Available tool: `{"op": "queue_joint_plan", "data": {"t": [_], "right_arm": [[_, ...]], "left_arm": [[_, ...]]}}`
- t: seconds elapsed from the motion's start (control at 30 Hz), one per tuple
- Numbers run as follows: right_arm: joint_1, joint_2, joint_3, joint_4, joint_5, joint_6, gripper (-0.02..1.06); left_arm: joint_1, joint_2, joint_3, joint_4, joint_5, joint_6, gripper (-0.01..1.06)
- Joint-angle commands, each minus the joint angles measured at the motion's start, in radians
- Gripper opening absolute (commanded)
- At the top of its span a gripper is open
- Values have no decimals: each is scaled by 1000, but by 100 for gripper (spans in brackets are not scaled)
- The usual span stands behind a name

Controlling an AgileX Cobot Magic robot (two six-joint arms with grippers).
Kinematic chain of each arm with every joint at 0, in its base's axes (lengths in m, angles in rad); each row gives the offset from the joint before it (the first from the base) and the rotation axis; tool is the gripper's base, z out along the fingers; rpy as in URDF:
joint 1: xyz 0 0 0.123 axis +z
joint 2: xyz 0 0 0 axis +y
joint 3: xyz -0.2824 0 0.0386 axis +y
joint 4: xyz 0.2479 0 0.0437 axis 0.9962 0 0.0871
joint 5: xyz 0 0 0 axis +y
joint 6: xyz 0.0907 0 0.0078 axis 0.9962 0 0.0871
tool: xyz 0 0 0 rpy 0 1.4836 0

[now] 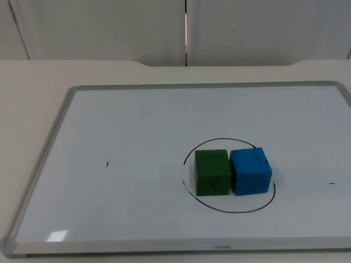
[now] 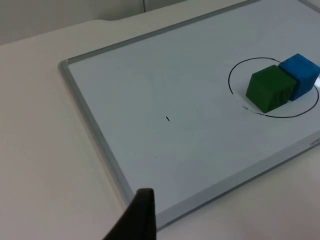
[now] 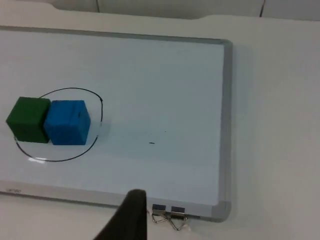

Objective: Push the two cubes into the marked area.

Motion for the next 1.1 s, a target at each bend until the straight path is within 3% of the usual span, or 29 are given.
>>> {"op": "queue_joint_plan", "data": {"t": [0.0,0.37,0.93,1.07], "right_arm": [[-27,-4,0,2,-4,0,105],[-79,-4,0,4,-4,0,105],[-79,-4,0,4,-4,0,105],[-79,-4,0,4,-4,0,105]], "left_arm": [[0,-5,4,4,-2,-2,105],[0,-5,4,4,-2,-2,105],[0,-5,4,4,-2,-2,105],[43,-5,4,4,-2,-2,105]]}}
